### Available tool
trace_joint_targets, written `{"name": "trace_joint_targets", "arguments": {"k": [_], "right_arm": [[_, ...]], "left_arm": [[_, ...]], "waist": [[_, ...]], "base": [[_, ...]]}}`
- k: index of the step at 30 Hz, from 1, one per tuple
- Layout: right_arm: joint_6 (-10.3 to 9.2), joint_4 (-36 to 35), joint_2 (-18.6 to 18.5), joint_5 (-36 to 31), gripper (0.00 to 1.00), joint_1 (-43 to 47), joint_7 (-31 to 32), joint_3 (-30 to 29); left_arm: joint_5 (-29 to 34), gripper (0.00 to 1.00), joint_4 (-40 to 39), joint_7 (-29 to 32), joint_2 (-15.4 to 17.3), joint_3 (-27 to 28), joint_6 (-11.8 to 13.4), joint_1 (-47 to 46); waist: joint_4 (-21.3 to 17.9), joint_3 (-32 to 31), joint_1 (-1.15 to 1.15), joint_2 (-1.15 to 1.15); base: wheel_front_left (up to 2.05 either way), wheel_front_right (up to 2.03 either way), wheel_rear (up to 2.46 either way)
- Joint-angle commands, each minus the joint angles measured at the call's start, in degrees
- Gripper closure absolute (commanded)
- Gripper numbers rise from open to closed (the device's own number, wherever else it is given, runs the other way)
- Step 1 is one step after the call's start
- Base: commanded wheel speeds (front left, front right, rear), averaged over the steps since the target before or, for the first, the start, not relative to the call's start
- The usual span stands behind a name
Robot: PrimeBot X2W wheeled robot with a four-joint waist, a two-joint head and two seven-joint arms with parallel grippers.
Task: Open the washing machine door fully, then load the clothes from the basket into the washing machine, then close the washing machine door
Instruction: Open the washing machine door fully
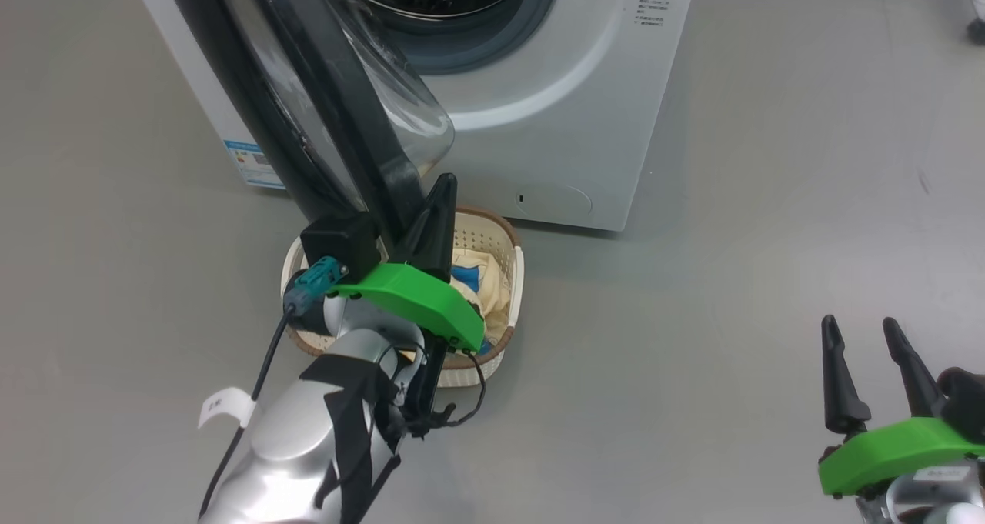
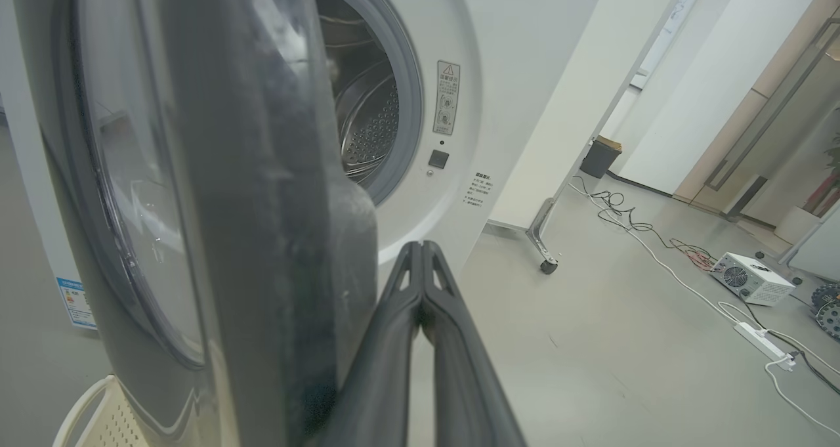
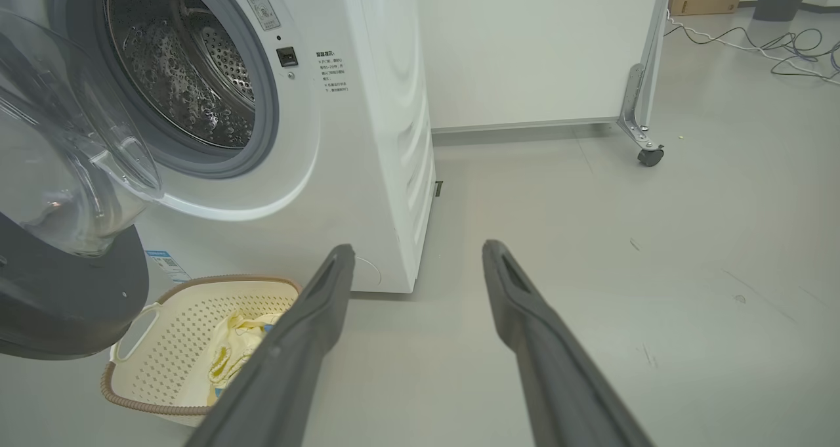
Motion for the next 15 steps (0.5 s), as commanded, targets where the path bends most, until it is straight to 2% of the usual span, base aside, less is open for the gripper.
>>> {"name": "trace_joint_targets", "arguments": {"k": [1,15], "right_arm": [[0.21,-2.01,-0.97,-0.2,0.0,-1.73,0.23,0.91],[0.21,-3.02,-0.97,-0.97,0.0,-1.84,1.24,-0.09]], "left_arm": [[0.2,1.0,-1.27,-0.61,2.4,2.33,0.85,-1.13],[1.35,1.0,-5.47,-0.51,4.17,1.38,2.33,1.48]], "waist": [[0.79,0.05,0.0,0.0],[6.51,0.38,0.0,0.0]], "base": [[0.0,0.0,0.0],[0.0,0.0,0.0]]}}
